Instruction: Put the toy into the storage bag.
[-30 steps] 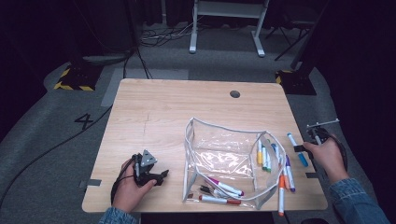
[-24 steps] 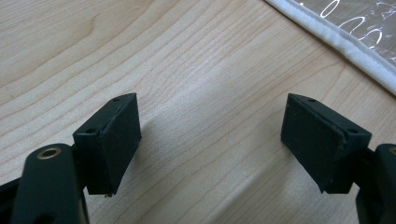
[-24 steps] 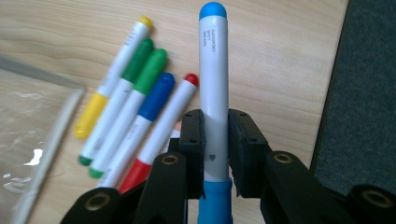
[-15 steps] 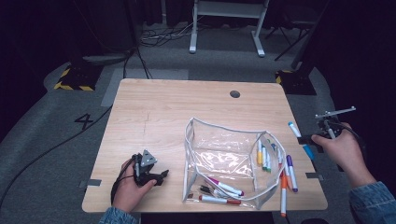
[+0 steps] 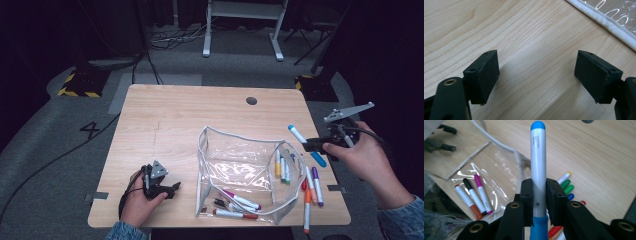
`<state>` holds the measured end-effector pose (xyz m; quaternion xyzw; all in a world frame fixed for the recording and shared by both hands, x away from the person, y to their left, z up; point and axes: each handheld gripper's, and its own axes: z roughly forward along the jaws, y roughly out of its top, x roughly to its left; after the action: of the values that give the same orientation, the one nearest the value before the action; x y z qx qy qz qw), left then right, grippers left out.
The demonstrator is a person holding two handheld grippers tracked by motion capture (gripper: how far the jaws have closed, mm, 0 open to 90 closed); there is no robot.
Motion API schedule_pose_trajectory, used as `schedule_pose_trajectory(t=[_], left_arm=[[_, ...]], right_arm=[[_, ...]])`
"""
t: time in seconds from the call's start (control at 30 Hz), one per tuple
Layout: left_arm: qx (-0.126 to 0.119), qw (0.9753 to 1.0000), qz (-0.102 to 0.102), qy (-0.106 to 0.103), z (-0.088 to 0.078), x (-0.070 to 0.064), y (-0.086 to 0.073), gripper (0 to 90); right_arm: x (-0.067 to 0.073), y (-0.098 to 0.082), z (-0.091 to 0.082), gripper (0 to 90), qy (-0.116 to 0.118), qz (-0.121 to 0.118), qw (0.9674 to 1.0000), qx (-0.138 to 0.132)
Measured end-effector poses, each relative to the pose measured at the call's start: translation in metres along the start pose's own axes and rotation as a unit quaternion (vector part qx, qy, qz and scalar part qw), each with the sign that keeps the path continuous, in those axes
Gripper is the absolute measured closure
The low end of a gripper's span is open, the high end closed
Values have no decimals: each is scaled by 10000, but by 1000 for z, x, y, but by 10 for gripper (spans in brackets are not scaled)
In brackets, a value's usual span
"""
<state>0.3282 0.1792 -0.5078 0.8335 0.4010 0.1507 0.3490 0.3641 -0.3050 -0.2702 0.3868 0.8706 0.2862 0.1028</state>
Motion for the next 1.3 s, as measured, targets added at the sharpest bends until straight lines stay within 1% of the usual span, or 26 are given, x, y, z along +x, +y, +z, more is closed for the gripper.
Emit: schedule_pose_trajectory(t=[0.1, 0.13, 0.17, 0.2, 0.33, 0.43, 0.57, 0.6, 0.63, 0.67, 0.73, 0.87, 0.9, 1.0, 1.07, 1.17, 1.3], left_arm=[[0, 10000, -1, 2, 0, 0, 0, 203], [0, 10000, -1, 2, 0, 0, 0, 203], [0, 10000, -1, 2, 0, 0, 0, 203], [1, 10000, 0, 0, 0, 0, 0, 203], [1, 10000, 4, 2, 0, 0, 0, 203], [-1, 10000, 2, 3, 0, 0, 0, 203], [1, 10000, 44, 23, 0, 1, 0, 203], [2, 10000, 42, 20, 0, 1, 0, 203], [2, 10000, 42, 20, 0, 1, 0, 203], [1, 10000, 49, 27, 0, 1, 0, 203], [1, 10000, 41, 21, 0, 0, 0, 203], [0, 10000, 40, 21, 0, 0, 0, 203], [1, 10000, 44, 21, 0, 1, 0, 203], [2, 10000, 43, 21, 0, 1, 0, 203], [2, 10000, 42, 21, 0, 0, 0, 203], [1, 10000, 48, 27, 0, 1, 0, 203], [3, 10000, 42, 20, 0, 1, 0, 203]], right_arm=[[17, 9, 0, 770, 147, -246, 9996, 13], [17, 9, 0, 770, 147, -246, 9996, 13], [23, 12, 0, 770, 190, -317, 9993, 24], [34, 18, 1, 770, 279, -494, 9984, 59], [56, 27, 6, 770, 514, -800, 9954, 105], [69, 32, 11, 770, 690, -971, 9927, 167], [86, 36, 19, 770, 846, -1190, 9889, 291], [89, 37, 21, 770, 887, -1234, 9879, 320], [89, 37, 21, 770, 887, -1234, 9879, 320], [96, 38, 25, 770, 963, -1337, 9854, 426], [102, 39, 31, 770, 1025, -1428, 9830, 532], [114, 39, 44, 770, 1149, -1614, 9771, 782], [117, 39, 48, 770, 1193, -1665, 9751, 853], [125, 40, 59, 770, 1297, -1769, 9705, 1005], [131, 41, 65, 770, 1350, -1836, 9675, 1092], [138, 41, 75, 769, 1431, -1979, 9613, 1272], [147, 41, 89, 769, 1463, -2097, 9550, 1502]])
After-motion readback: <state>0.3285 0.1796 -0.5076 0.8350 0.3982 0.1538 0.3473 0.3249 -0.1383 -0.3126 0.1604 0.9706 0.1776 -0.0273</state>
